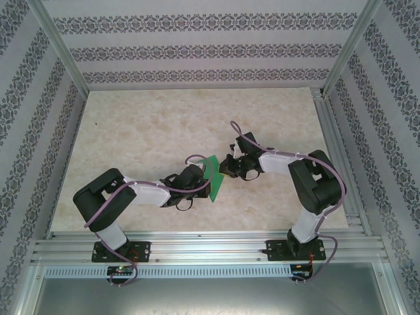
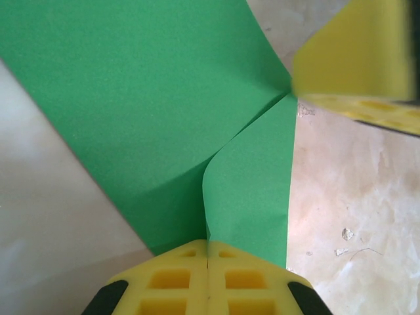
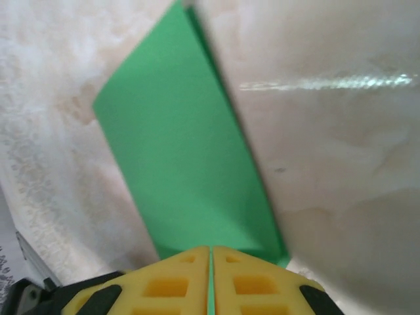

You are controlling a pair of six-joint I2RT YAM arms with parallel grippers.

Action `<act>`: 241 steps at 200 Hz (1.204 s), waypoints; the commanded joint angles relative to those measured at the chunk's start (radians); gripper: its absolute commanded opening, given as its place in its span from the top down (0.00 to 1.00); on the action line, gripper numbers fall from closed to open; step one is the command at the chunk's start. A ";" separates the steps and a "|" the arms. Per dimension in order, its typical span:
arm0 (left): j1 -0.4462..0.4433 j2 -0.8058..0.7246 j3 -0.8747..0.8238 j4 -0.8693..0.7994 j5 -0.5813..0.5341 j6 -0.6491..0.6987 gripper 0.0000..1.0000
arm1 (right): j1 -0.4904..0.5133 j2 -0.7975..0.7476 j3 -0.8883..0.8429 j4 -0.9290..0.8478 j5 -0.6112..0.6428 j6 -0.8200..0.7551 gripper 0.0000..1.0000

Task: Fold a paper plane with a square sheet of paper (pick it up from the middle)
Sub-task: Third fold the triangle at the center of the table.

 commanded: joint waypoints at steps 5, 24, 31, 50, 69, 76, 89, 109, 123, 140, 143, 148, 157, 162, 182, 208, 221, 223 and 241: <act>-0.007 0.026 0.000 -0.083 0.005 0.009 0.94 | 0.030 -0.073 -0.035 -0.005 0.009 0.013 0.90; -0.007 0.026 0.001 -0.083 0.004 0.011 0.94 | 0.056 -0.092 -0.082 0.025 0.026 0.054 0.90; -0.007 0.026 0.001 -0.083 0.004 0.011 0.94 | 0.066 -0.097 -0.105 0.053 0.025 0.075 0.90; -0.008 0.026 0.000 -0.080 0.005 0.011 0.94 | 0.094 -0.090 -0.148 0.105 0.025 0.119 0.91; -0.009 0.031 0.001 -0.077 0.009 0.010 0.94 | 0.118 -0.067 -0.172 0.157 0.004 0.147 0.91; -0.009 0.032 0.002 -0.077 0.009 0.012 0.94 | 0.121 -0.056 -0.176 0.156 0.010 0.147 0.91; -0.009 0.035 0.001 -0.078 0.010 0.012 0.94 | 0.121 -0.040 -0.179 0.127 0.041 0.137 0.91; -0.009 0.036 0.002 -0.076 0.010 0.012 0.94 | 0.120 -0.024 -0.167 0.061 0.087 0.105 0.91; -0.009 0.035 0.003 -0.076 0.008 0.011 0.94 | 0.121 -0.025 -0.166 0.064 0.071 0.102 0.91; -0.008 0.034 0.004 -0.079 0.008 0.013 0.94 | 0.127 -0.058 -0.167 0.075 0.049 0.110 0.91; -0.010 0.034 0.003 -0.080 0.008 0.013 0.94 | 0.128 -0.067 -0.168 0.075 0.046 0.111 0.91; -0.009 0.032 0.002 -0.079 0.008 0.012 0.94 | 0.130 -0.082 -0.169 0.075 0.044 0.115 0.91; -0.009 0.031 -0.001 -0.079 0.007 0.012 0.94 | 0.133 -0.108 -0.173 0.075 0.036 0.123 0.91; -0.010 0.029 -0.001 -0.080 0.007 0.012 0.94 | 0.134 -0.122 -0.176 0.076 0.030 0.125 0.91; -0.010 0.030 -0.002 -0.078 0.006 0.011 0.94 | 0.147 -0.151 -0.193 0.110 0.009 0.158 0.91; -0.010 0.031 -0.001 -0.074 0.005 0.010 0.94 | 0.168 -0.130 -0.230 0.203 -0.019 0.217 0.91; -0.010 0.032 -0.002 -0.074 0.005 0.009 0.94 | 0.174 -0.105 -0.242 0.234 -0.019 0.230 0.91; -0.010 0.032 -0.002 -0.075 0.005 0.009 0.94 | 0.175 -0.102 -0.243 0.236 -0.019 0.231 0.91; -0.010 0.032 -0.003 -0.073 0.008 0.008 0.94 | 0.177 -0.068 -0.249 0.238 -0.006 0.229 0.91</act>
